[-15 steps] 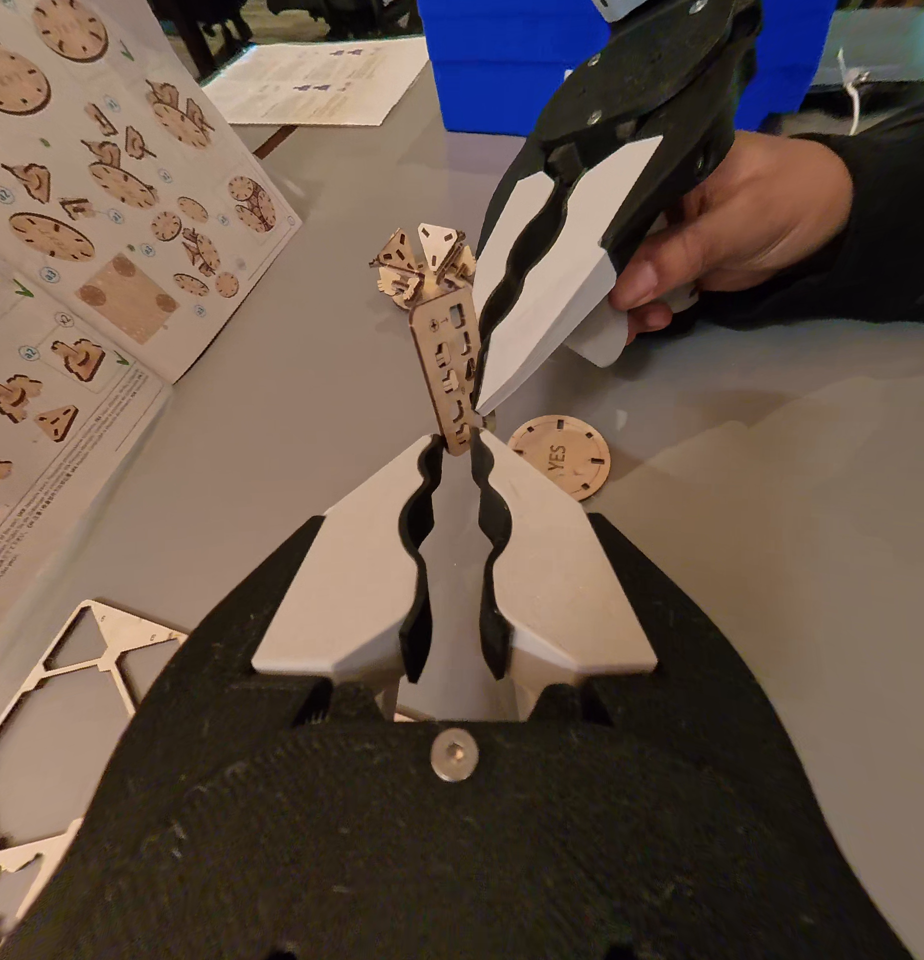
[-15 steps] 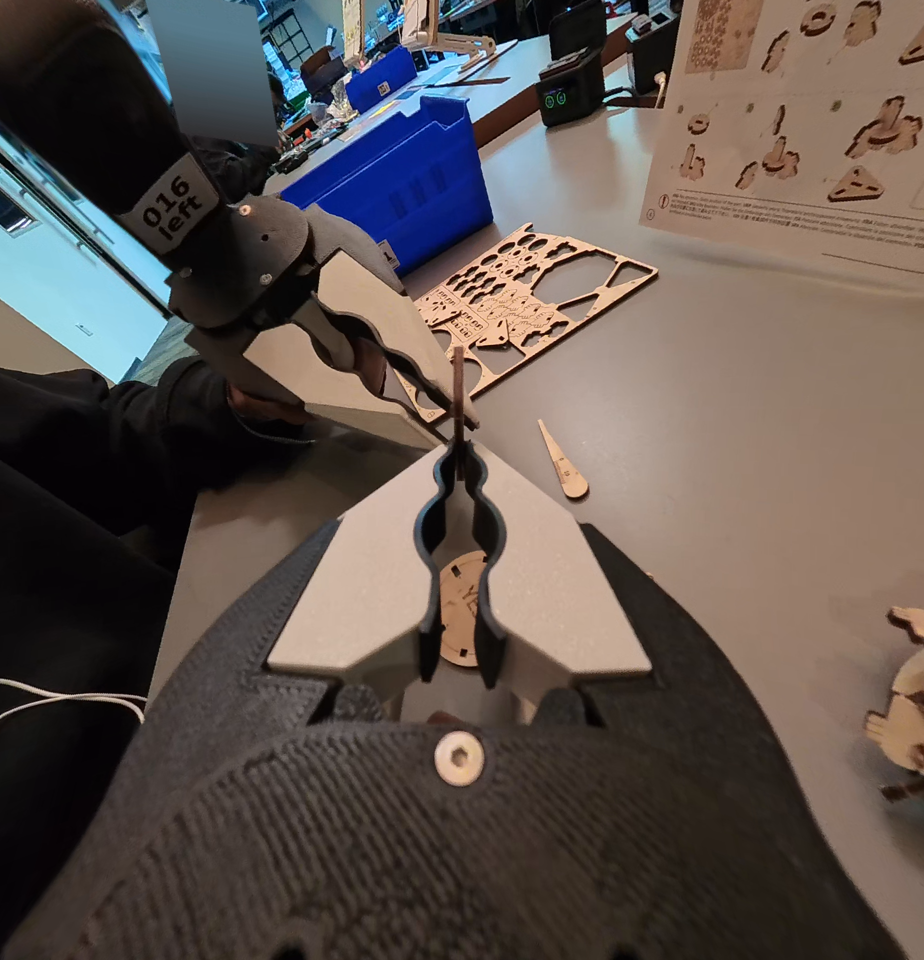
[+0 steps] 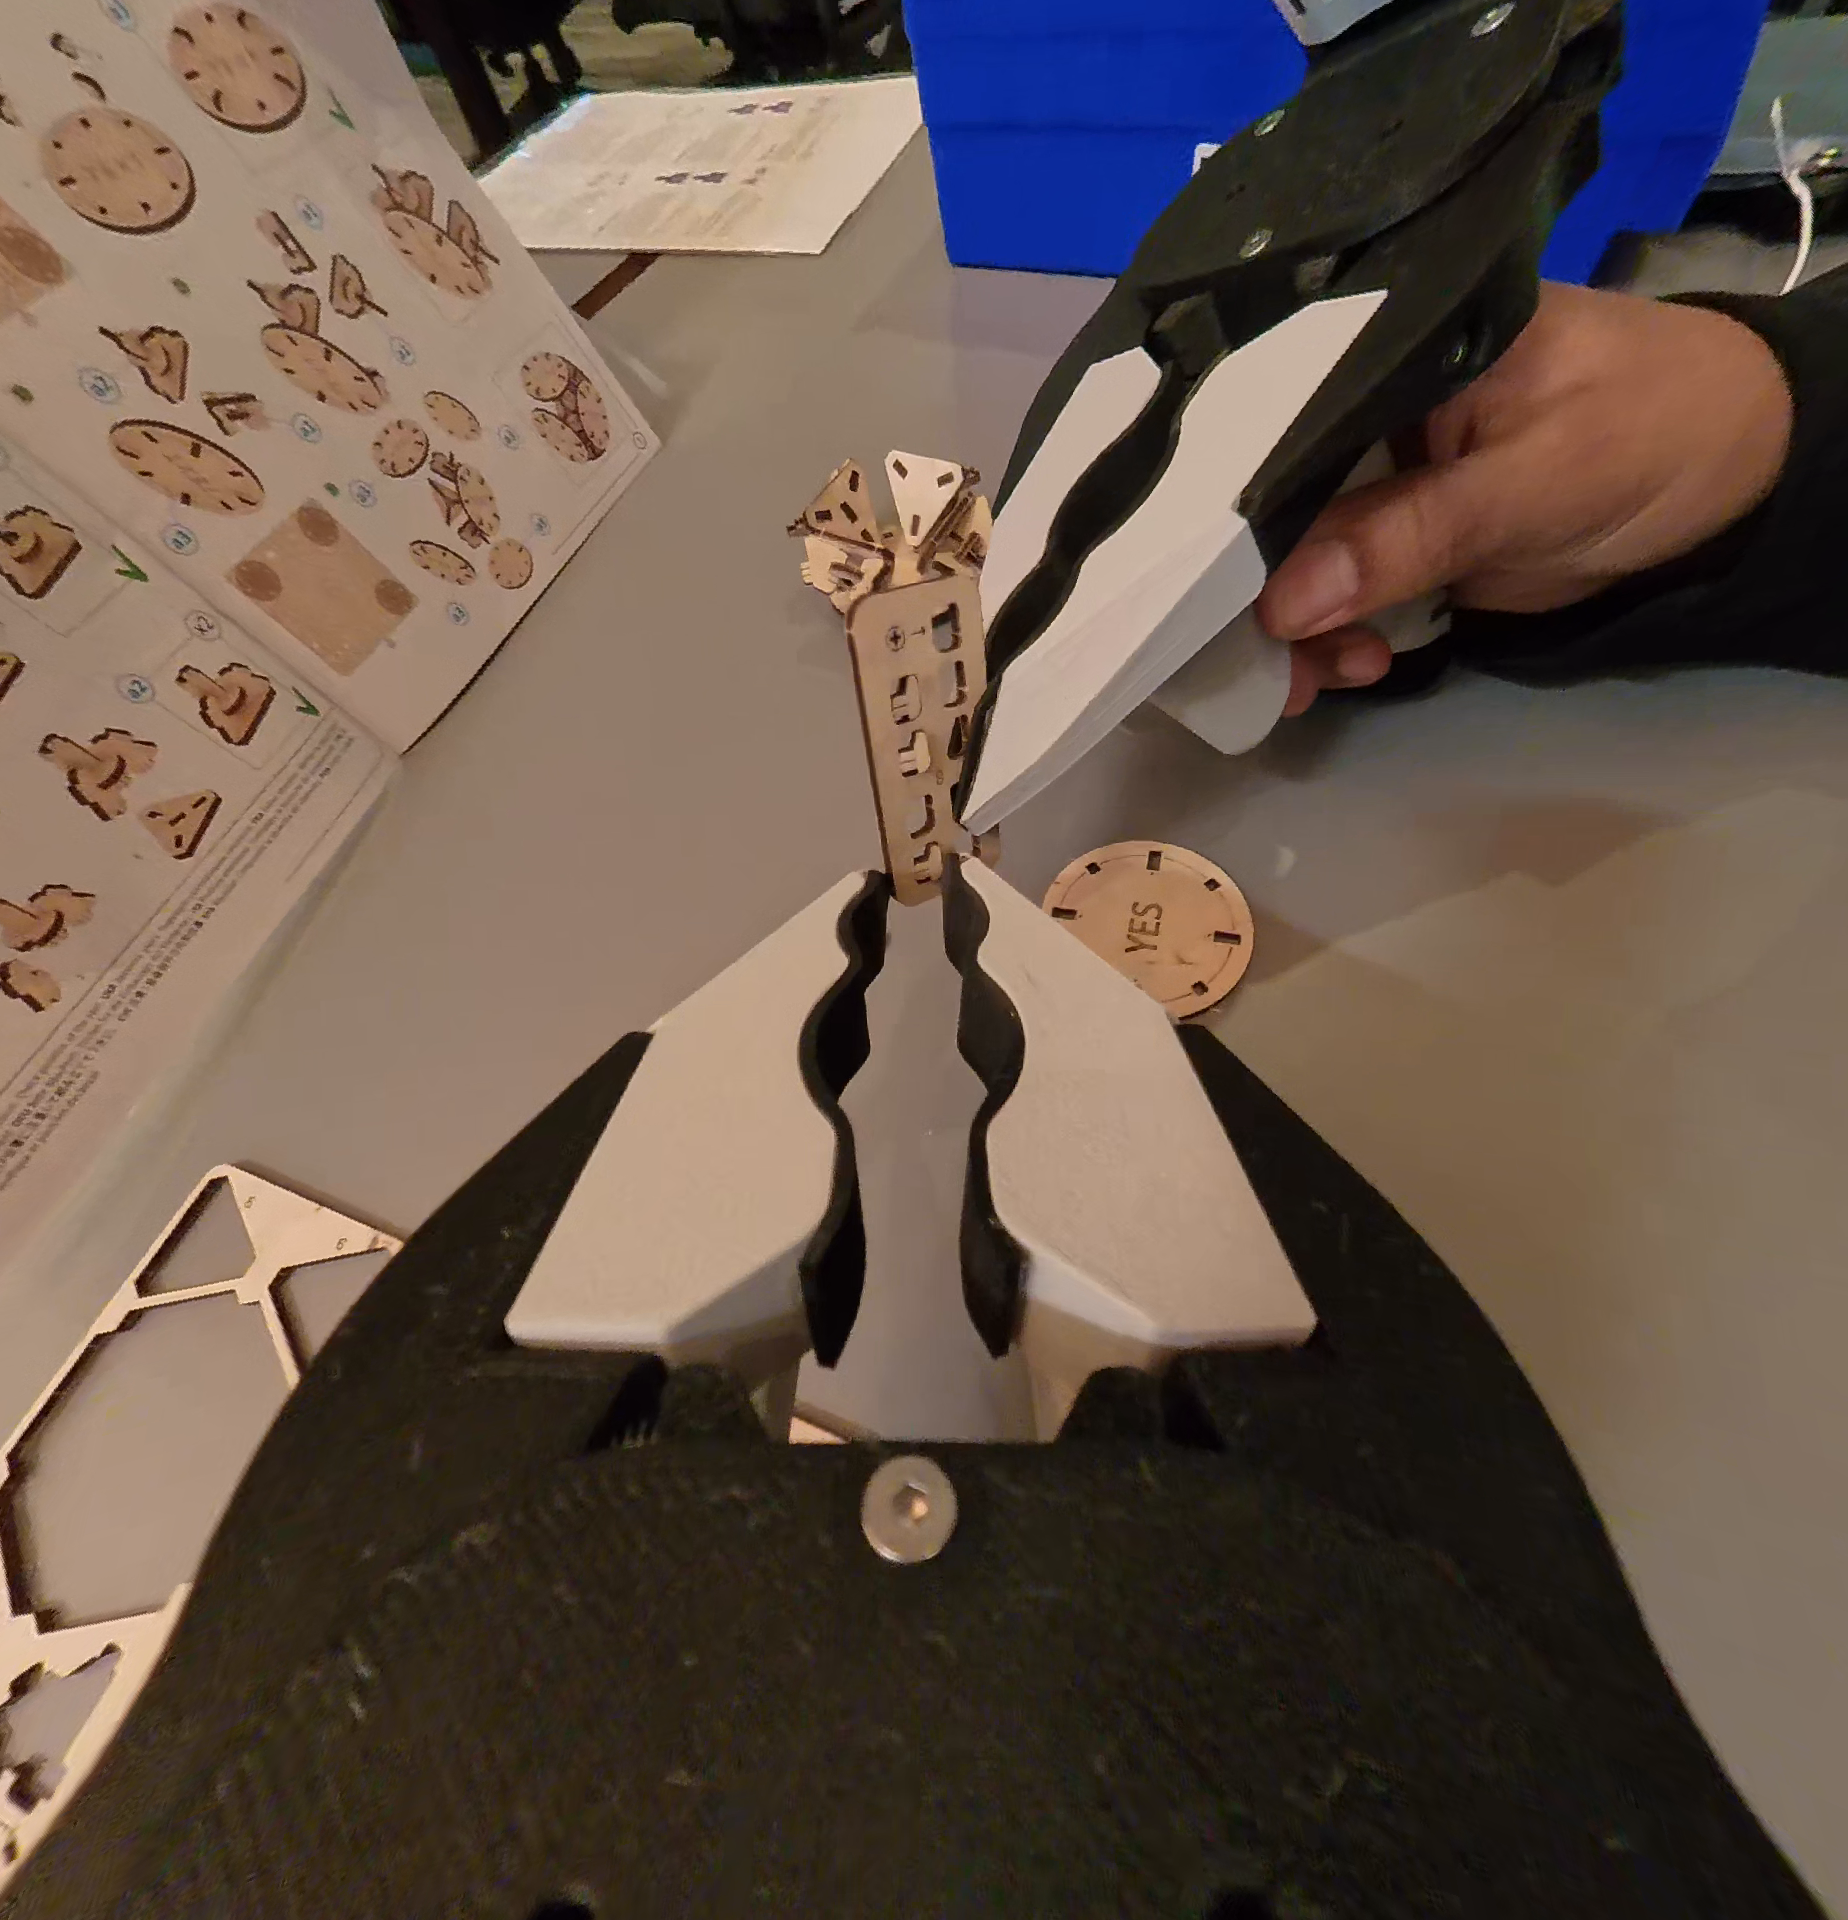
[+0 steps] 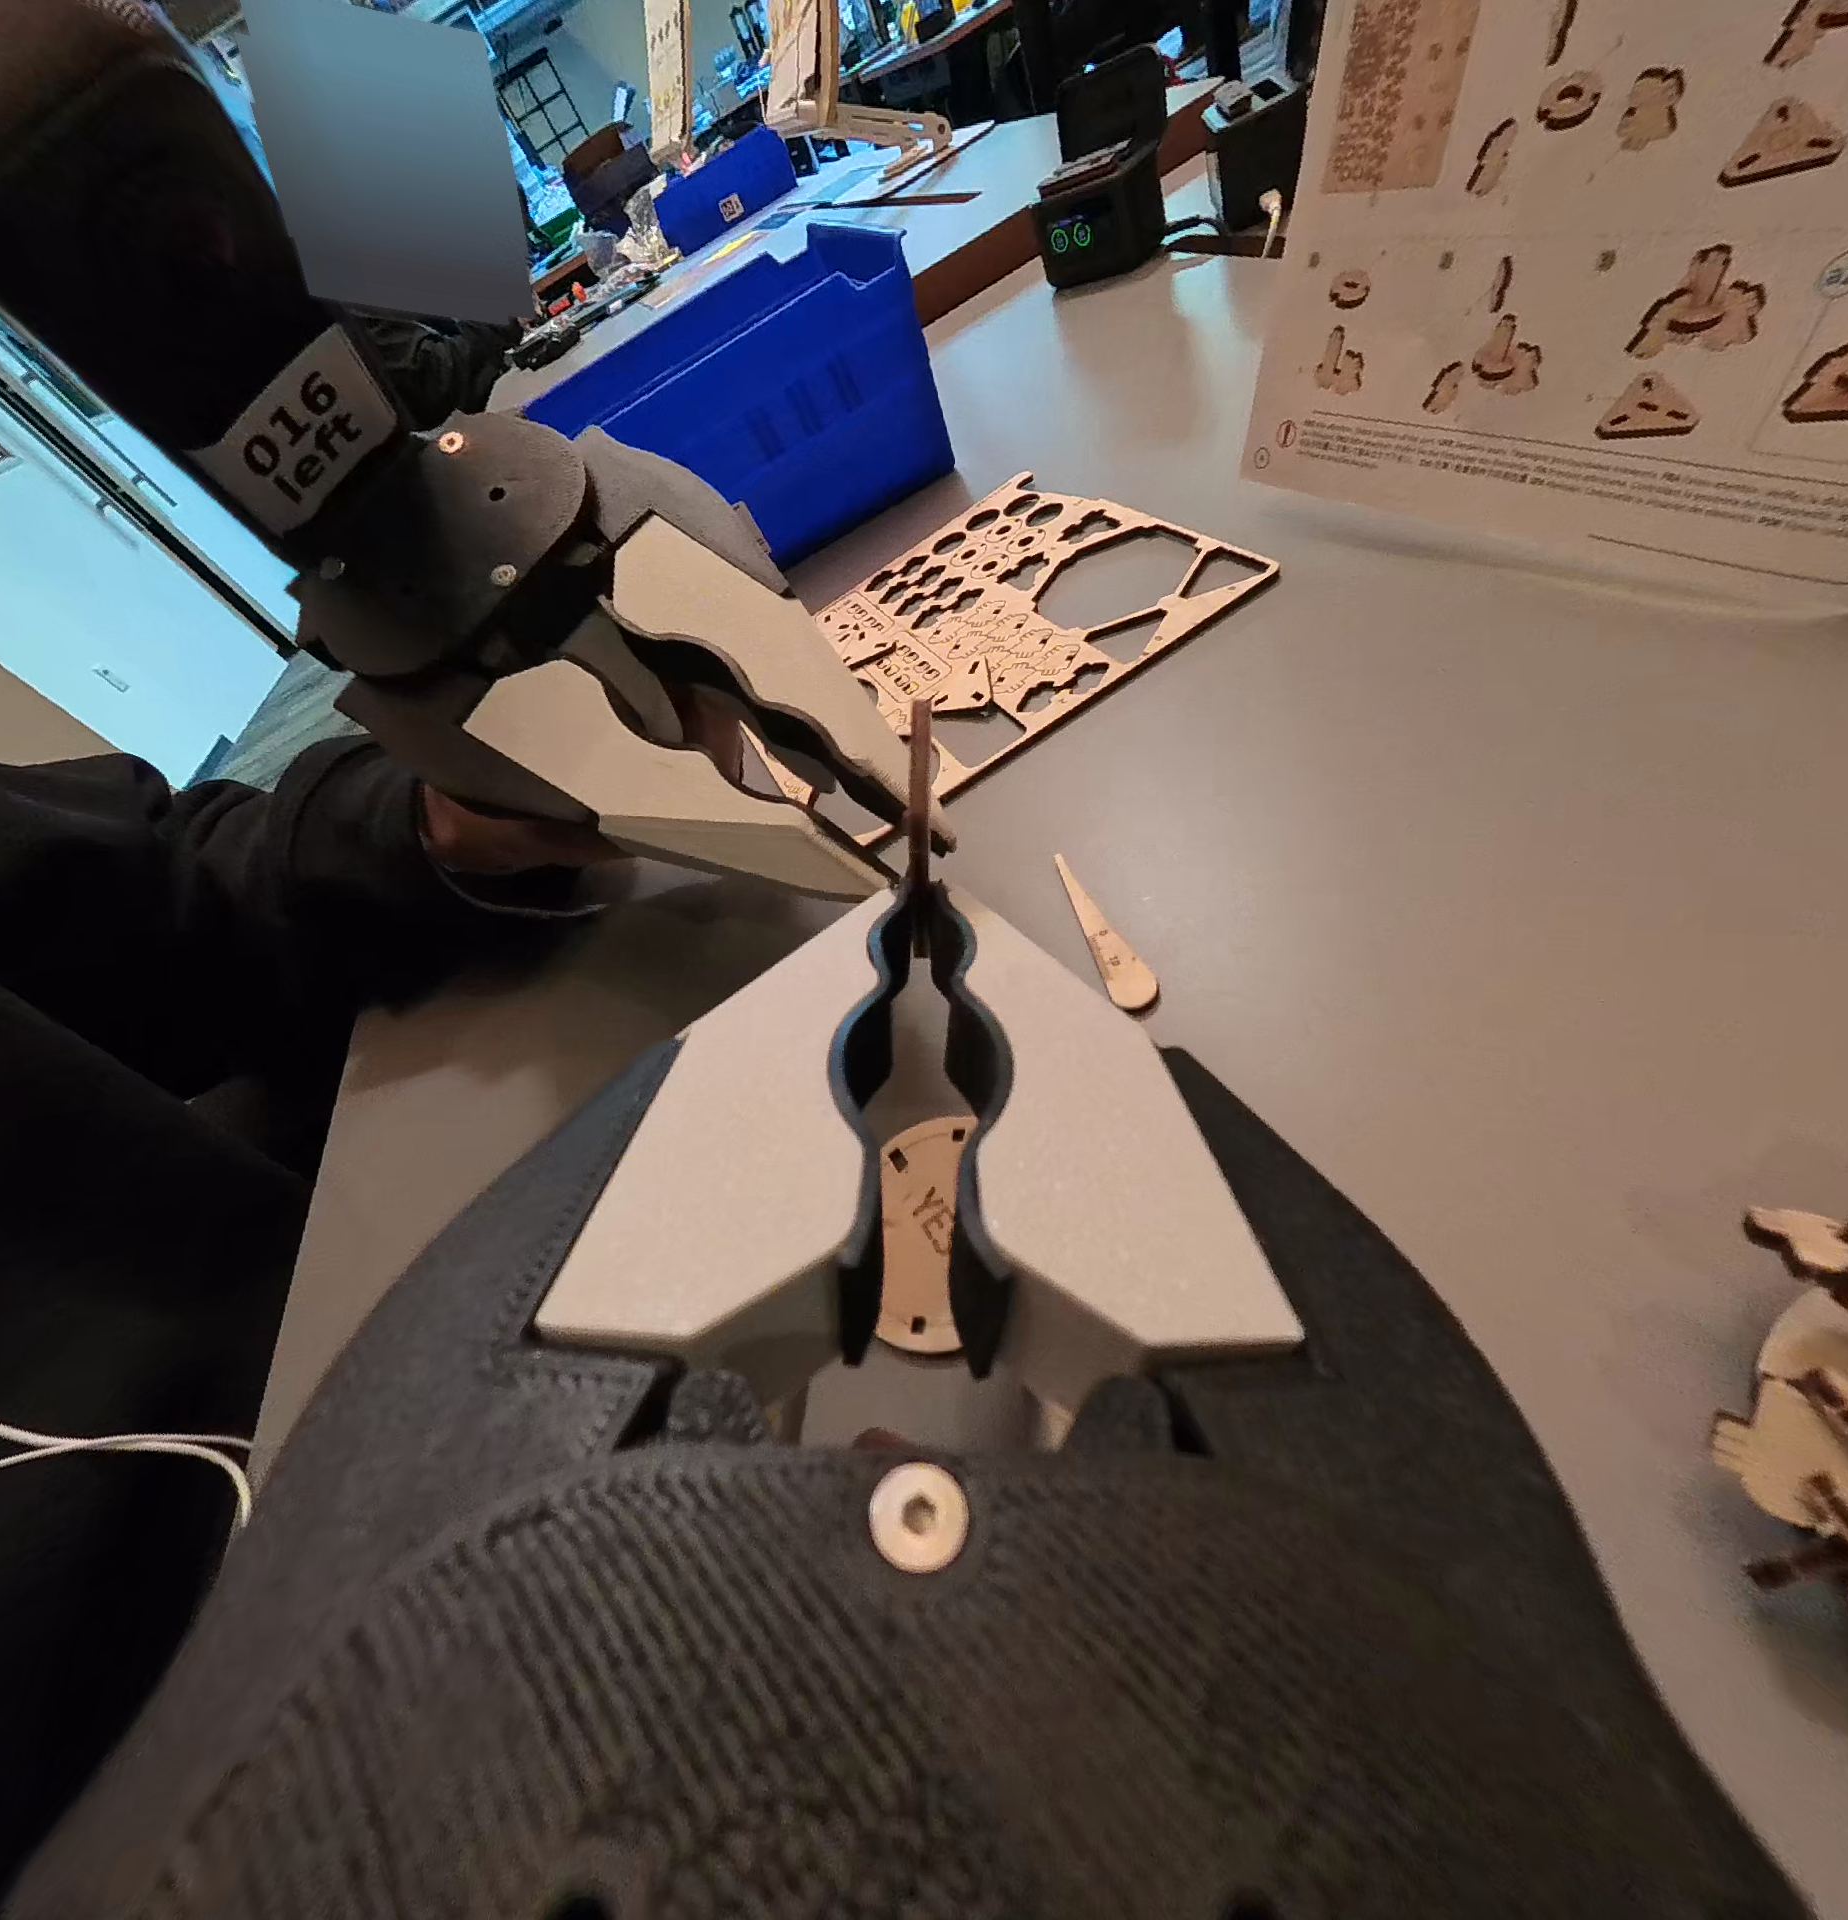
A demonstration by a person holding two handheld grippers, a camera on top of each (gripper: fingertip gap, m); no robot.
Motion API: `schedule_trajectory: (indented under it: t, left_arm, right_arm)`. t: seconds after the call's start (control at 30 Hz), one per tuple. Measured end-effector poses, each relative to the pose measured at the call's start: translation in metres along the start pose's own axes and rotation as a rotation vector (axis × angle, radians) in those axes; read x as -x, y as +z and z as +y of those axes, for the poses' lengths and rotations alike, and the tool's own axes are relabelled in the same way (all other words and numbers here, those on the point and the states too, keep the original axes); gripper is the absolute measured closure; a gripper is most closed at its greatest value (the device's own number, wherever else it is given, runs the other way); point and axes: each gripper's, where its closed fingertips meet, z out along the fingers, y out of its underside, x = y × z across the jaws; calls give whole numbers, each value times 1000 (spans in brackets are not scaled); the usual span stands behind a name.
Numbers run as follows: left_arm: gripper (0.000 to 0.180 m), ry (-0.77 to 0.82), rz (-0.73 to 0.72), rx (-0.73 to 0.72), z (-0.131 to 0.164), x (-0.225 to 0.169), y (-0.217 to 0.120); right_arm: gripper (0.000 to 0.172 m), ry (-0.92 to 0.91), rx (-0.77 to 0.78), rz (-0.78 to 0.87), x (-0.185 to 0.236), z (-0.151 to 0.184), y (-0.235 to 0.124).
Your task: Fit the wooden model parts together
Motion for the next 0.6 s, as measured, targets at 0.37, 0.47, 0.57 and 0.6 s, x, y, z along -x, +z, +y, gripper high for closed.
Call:
schedule_trajectory:
  t: [0.37,0.47,0.57,0.6]
  left_arm:
    - [169,6,-15,-32,-5,2,-3]
    - [170,17,-18,-32,-6,1,-4]
    - [170,21,-22,-34,-6,2,-4]
    - [170,19,-20,-33,-6,2,-4]
  right_arm:
    - [171,-36,-14,14,2,-2,0]
    - [171,-43,-16,19,2,-3,1]
    - [171,-46,-16,23,2,-3,0]
    - [171,-49,-14,25,2,-3,0]
